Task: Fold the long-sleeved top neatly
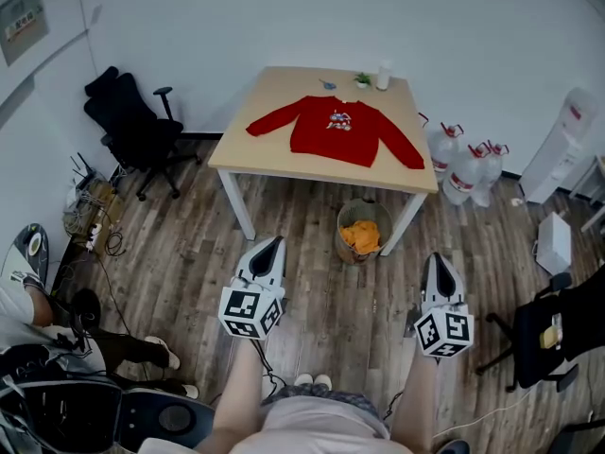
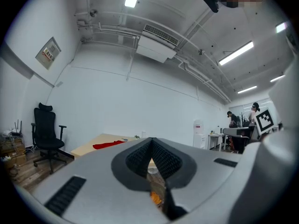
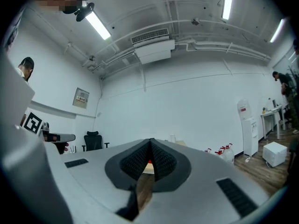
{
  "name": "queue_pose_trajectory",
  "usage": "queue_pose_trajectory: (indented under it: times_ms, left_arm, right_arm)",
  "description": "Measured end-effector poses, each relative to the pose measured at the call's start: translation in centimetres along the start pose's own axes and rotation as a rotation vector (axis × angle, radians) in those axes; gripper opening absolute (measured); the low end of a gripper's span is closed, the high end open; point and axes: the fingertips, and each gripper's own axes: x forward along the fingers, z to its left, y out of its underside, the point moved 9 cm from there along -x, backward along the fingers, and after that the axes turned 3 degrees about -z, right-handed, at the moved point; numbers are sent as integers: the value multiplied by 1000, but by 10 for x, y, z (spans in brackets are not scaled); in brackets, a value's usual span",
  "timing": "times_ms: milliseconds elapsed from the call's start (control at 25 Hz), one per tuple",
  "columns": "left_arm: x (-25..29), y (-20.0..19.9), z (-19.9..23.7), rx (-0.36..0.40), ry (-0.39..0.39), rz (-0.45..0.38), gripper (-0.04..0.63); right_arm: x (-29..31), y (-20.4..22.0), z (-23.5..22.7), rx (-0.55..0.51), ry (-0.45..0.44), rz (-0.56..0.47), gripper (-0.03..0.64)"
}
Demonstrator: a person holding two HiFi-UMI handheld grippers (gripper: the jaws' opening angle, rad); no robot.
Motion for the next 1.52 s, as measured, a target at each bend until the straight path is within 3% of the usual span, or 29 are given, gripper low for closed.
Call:
queue_pose_trajectory:
  times_ms: [520,600,720,960,1120,1520]
  left_arm:
    - [-7,7,-8,-42,35,-15,6]
    - [-7,7,-9,-51,54,-33,62]
    - [-9,8,-7,-66,77,-64,228]
    - [-14,9,5,-90,100,-70,416]
    - [-13,10,13,-91,100,-59,453]
    - [-4,11,33,-103,116,-68,457]
  right_arm:
    - [-7,9,2,16,-26,-11,23]
    - [-7,11,0,33,-40,-25,149]
    - [-8,12,-1,30,-56,-59,258]
    - [-8,11,7,56,-62,-84,477]
    - [-5,15,11,86,-48,-62,499]
    - [11,19,28,73,-35,-51,503]
